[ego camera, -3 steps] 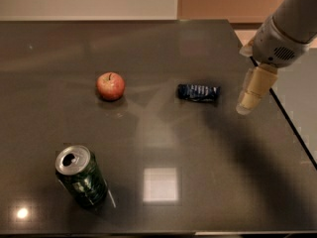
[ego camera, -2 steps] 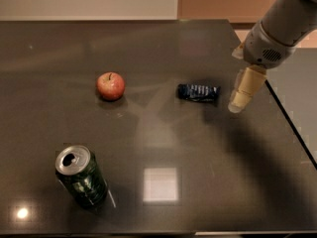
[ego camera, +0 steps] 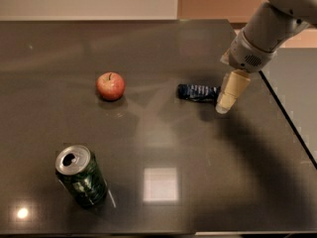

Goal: Move rxbar blueberry near apple

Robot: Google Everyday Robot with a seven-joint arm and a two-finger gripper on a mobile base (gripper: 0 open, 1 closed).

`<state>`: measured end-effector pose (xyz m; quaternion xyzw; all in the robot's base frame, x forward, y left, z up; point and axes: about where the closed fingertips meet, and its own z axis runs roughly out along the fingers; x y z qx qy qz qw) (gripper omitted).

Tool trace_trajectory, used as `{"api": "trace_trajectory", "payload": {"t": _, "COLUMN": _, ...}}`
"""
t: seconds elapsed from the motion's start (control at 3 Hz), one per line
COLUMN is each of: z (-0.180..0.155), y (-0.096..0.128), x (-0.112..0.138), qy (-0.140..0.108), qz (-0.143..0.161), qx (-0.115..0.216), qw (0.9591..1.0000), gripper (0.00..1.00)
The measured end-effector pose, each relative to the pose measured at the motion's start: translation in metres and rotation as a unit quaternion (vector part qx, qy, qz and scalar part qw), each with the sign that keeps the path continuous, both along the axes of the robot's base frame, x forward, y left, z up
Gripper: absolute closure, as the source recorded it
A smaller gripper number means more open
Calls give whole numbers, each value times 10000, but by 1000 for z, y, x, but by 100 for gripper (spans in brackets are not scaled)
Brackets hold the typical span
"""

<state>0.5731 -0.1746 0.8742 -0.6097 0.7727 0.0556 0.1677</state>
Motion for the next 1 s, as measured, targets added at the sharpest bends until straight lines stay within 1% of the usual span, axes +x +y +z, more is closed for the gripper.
{"api": "trace_trajectory", "payload": {"t": 0.67, "z": -22, "y": 17, "x": 14, "qy": 139, "qz": 30, "qx": 15, "qw": 9999, "gripper": 0}}
{"api": "trace_trajectory", "payload": {"t": 1.0, "z": -30, "y": 22, "x": 19, "qy": 222, "qz": 64, "qx": -12, "qw": 9997, "gripper": 17}}
